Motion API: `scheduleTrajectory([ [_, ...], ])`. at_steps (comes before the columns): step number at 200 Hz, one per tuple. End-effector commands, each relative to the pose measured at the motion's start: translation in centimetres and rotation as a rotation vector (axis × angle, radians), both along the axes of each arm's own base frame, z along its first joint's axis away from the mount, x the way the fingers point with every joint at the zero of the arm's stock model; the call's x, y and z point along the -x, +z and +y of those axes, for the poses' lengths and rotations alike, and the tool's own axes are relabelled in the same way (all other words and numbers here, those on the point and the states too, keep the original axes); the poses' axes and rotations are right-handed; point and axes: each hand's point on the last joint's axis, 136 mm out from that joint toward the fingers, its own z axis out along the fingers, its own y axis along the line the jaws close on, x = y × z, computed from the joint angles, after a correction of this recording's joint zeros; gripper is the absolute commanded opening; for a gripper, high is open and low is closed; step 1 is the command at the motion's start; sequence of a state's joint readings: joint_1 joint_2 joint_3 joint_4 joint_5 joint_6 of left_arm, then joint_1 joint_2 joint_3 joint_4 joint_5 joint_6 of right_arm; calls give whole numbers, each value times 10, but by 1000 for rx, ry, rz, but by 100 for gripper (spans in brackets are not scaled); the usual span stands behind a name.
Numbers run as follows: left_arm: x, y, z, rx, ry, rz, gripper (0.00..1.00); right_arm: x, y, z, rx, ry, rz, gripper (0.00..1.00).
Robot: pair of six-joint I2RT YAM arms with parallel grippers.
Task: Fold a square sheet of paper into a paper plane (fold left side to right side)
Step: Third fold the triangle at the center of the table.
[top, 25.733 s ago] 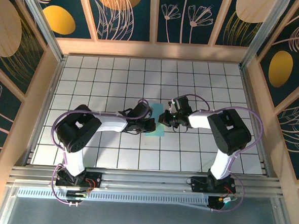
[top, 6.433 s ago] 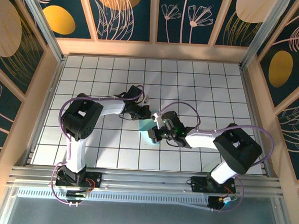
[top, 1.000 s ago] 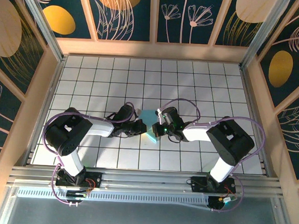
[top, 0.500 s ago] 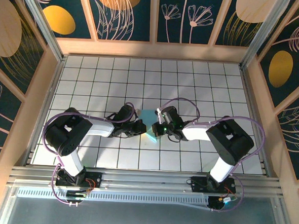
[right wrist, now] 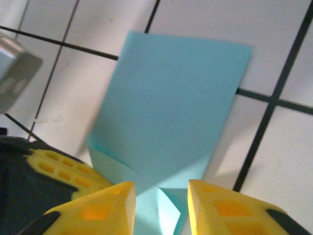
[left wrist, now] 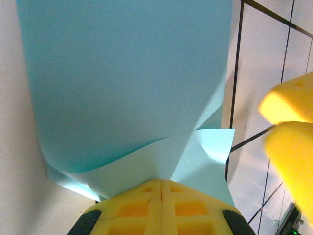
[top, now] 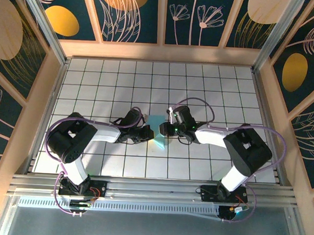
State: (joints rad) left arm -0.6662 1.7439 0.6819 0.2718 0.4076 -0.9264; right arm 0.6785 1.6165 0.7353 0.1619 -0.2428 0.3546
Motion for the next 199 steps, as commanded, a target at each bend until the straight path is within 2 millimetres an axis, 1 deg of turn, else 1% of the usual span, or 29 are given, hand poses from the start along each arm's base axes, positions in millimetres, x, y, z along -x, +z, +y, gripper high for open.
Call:
scheduleTrajectory([
  [1, 18, -44, 31, -170, 52, 114, 0, 6, 21, -8, -36, -13, 34, 34],
  [7, 18, -44, 31, -170, 51, 113, 0, 12, 23, -8, -46, -4, 57, 32],
  [34, 17, -43, 31, -170, 52, 110, 0, 46, 29, -3, -121, 69, 190, 8],
  [46, 17, -42, 31, -171, 55, 107, 0, 62, 26, 0, -152, 95, 257, 0],
  [63, 16, -42, 32, -174, 57, 104, 0, 79, 21, 8, -178, 126, 317, 0],
  [73, 16, -41, 32, -173, 57, 103, 0, 84, 18, 11, -183, 132, 331, 0],
  [90, 16, -41, 31, -172, 58, 104, 0, 86, 10, 15, -174, 133, 350, 0],
  [125, 16, -41, 31, -172, 57, 104, 0, 88, -7, 15, -141, 121, 378, 0],
  [157, 15, -41, 31, -173, 54, 103, 0, 92, -20, 10, -112, 108, 400, 0],
  [199, 15, -42, 30, -174, 52, 105, 0, 94, -31, 6, -87, 92, 417, 0],
])
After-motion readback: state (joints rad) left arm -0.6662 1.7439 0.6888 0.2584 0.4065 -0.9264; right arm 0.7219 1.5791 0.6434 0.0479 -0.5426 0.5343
